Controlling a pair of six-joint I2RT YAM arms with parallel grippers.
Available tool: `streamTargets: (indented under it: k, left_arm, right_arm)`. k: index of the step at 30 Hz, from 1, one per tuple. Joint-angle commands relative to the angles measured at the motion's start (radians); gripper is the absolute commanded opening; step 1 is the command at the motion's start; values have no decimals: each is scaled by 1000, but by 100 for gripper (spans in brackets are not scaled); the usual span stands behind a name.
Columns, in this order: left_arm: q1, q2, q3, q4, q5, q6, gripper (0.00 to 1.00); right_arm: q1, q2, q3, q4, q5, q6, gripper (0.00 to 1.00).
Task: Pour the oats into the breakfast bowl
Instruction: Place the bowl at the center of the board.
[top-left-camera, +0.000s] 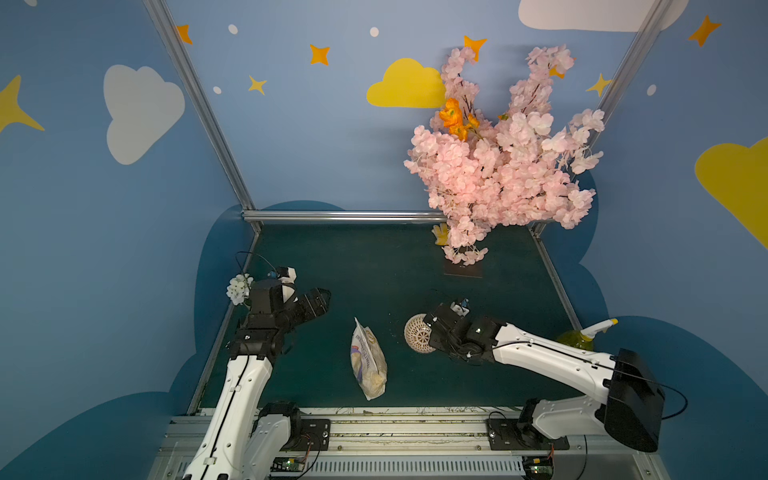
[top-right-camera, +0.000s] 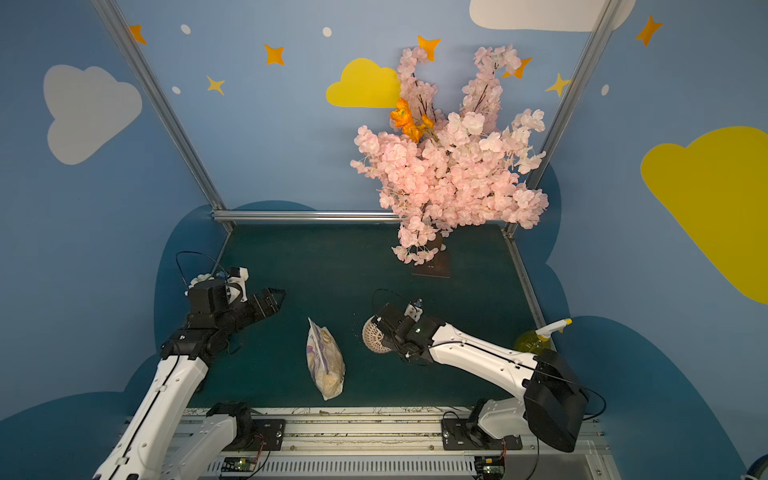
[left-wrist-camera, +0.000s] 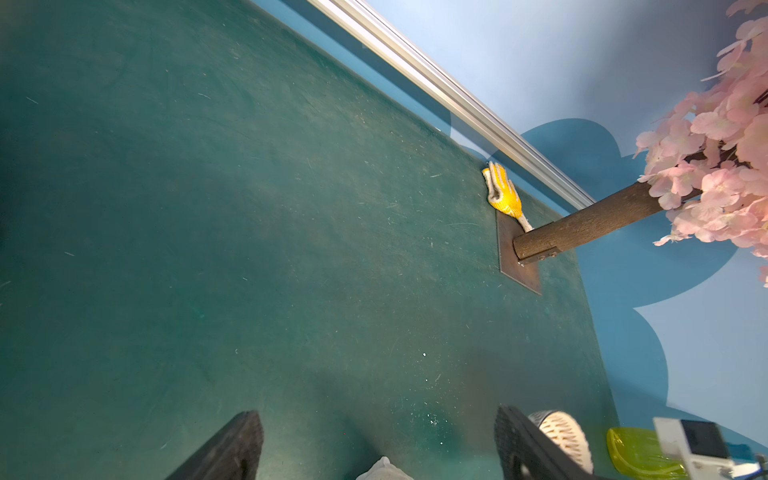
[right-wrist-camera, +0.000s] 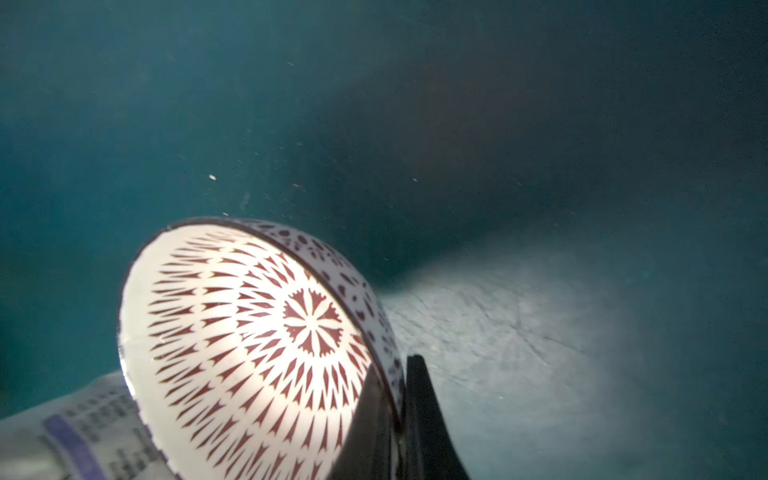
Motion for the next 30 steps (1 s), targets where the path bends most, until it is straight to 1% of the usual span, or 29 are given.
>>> streamTargets:
  k: [1, 5, 10, 17, 24, 27, 28, 30]
  left_arm:
    - [4, 6, -10, 14, 27, -7, 91]
    - [4, 6, -11, 16, 25, -6, 91]
    - [4, 4, -14, 13, 16, -2, 91]
    - [3, 7, -14, 14, 18, -4, 92]
    - [4, 8, -16, 14, 11, -1, 92]
    - [4, 7, -16, 13, 6, 0, 92]
    - [3, 8, -16, 13, 5, -1, 92]
    - [4, 8, -16, 13, 1, -1, 92]
  right_arm:
    - [29, -14, 9, -81, 3, -45, 0]
    - [70, 25, 27, -114, -4, -68, 0]
    - [90, 65, 38, -114, -23, -69, 0]
    - [87, 100, 37, -50, -44, -62, 0]
    - [71, 171, 45, 80, -113, -62, 0]
    - [70, 201, 63, 77, -120, -70, 0]
    - [68, 205, 62, 77, -119, -70, 4]
    - [66, 197, 47, 76, -114, -70, 20]
